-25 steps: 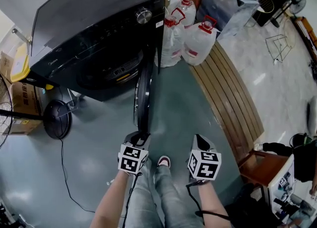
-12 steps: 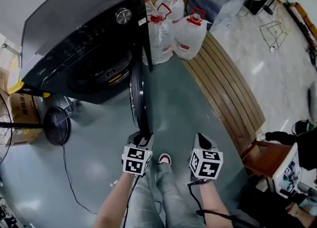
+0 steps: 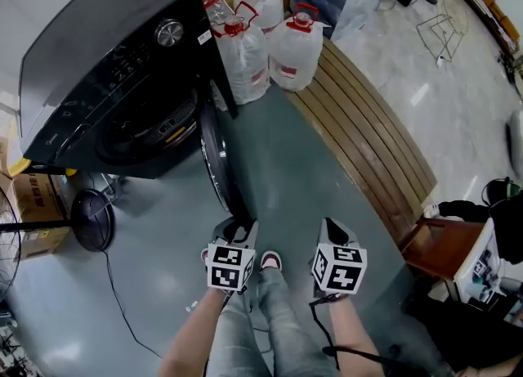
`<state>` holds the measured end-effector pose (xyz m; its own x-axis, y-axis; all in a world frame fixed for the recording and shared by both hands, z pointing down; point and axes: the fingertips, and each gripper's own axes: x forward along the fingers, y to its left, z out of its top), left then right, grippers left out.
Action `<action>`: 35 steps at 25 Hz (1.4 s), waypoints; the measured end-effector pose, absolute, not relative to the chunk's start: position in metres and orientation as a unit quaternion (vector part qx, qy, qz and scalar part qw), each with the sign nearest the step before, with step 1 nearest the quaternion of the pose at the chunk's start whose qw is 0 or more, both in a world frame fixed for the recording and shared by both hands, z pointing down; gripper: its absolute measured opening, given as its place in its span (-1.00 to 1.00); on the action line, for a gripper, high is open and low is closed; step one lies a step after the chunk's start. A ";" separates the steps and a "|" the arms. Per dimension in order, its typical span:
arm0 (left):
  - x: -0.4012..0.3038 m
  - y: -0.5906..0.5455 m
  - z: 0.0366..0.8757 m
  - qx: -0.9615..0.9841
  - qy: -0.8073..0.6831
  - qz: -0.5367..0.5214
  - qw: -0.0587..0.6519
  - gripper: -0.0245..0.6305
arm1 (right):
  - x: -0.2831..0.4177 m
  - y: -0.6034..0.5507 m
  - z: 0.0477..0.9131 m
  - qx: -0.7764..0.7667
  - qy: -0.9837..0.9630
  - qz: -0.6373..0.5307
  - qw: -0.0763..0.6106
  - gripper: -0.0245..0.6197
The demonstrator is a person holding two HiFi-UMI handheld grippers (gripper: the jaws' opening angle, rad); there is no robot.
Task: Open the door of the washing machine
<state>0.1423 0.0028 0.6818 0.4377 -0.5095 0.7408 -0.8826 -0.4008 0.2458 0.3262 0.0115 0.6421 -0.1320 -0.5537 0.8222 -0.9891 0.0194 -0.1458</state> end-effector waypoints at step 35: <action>0.216 -0.028 0.680 0.761 -0.471 0.281 0.346 -0.56 | 0.406 0.034 0.646 0.649 -0.585 0.412 0.257 -0.91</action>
<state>0.2156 -0.0283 0.6803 0.3979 -0.5235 0.7534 -0.9118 -0.3161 0.2619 0.4059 0.0343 0.6464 -0.0244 -0.5481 0.8361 -0.9720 -0.1824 -0.1480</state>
